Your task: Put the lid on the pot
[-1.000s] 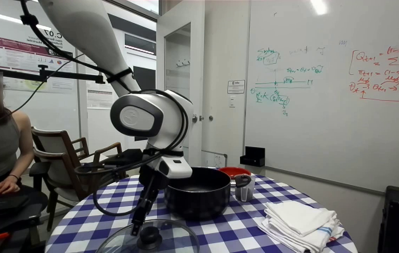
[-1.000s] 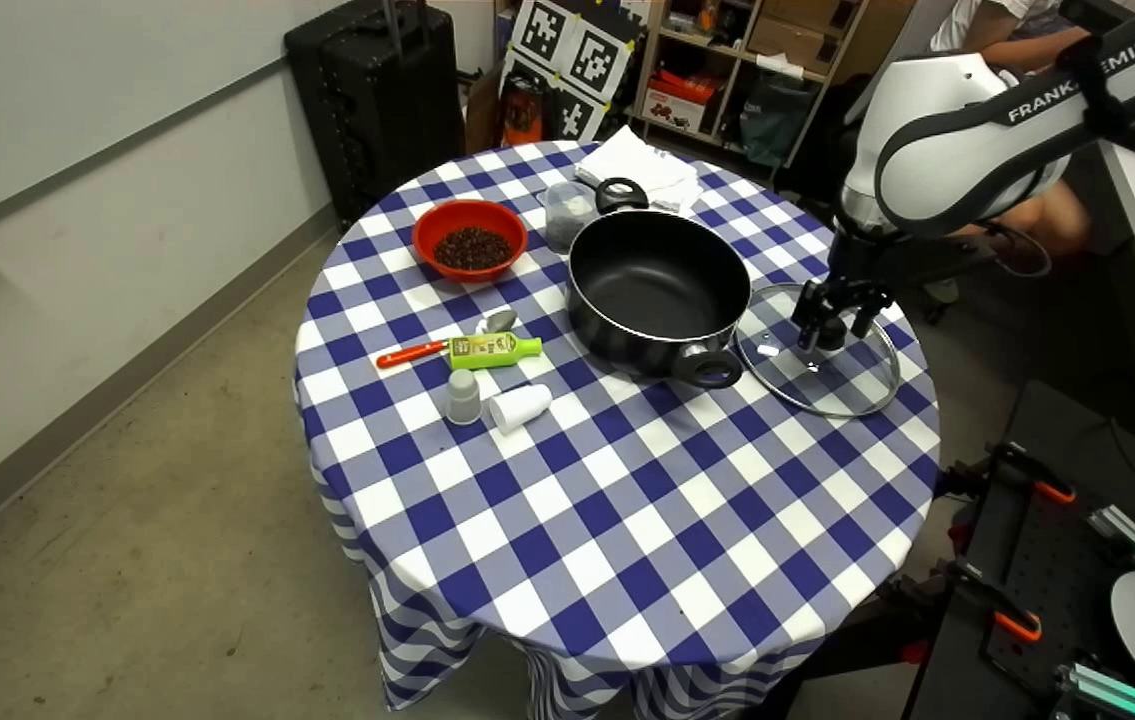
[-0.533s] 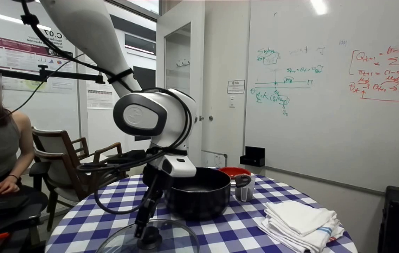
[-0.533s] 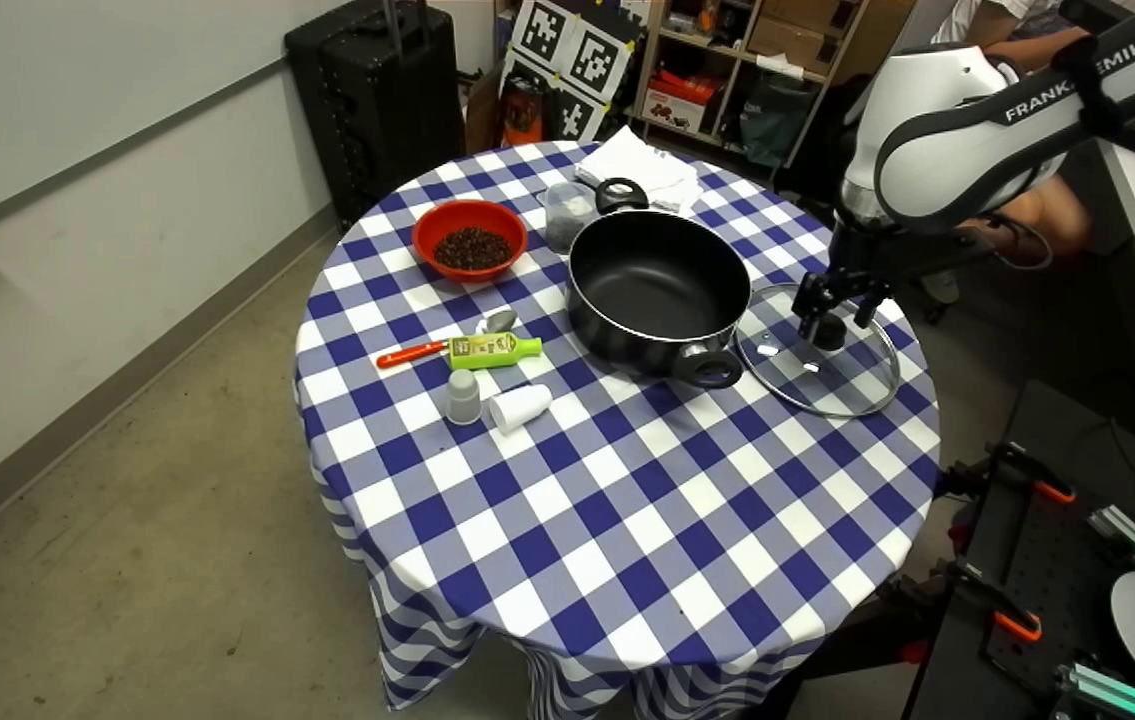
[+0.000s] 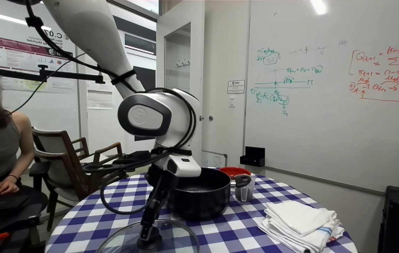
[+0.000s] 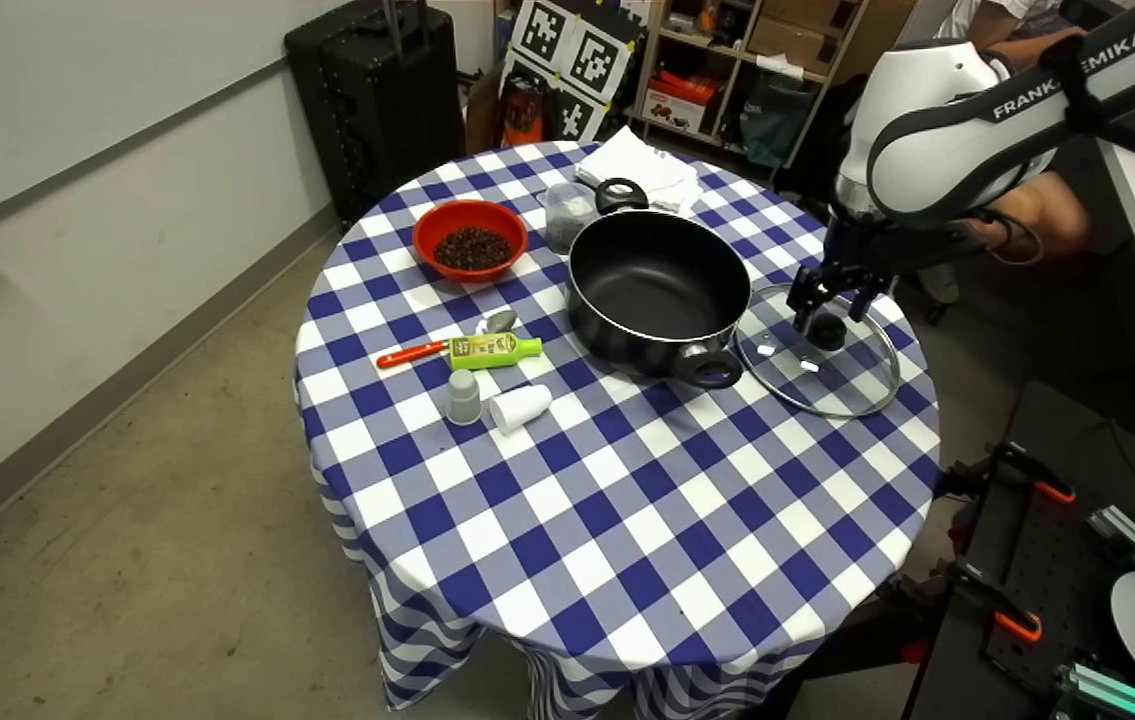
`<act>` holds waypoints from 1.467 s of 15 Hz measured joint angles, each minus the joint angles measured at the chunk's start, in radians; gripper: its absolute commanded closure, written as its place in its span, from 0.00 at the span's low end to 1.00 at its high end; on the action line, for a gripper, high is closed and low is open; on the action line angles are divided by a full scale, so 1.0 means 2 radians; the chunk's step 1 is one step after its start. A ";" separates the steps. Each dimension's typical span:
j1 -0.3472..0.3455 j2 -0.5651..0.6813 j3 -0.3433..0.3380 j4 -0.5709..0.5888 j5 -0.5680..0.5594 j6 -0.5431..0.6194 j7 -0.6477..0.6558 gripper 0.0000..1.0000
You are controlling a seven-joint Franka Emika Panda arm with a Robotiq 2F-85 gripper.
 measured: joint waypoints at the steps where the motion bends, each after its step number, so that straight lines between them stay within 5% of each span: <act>1: 0.000 0.004 0.000 0.001 0.000 0.000 0.000 0.00; 14: -0.001 0.034 -0.001 0.017 0.001 0.000 0.000 0.00; 16: -0.002 0.034 -0.001 0.017 0.001 0.000 0.000 0.11; 17: -0.002 0.034 -0.001 0.017 0.001 0.000 0.000 0.29; 22: -0.002 0.031 -0.005 0.017 0.001 -0.001 0.000 0.61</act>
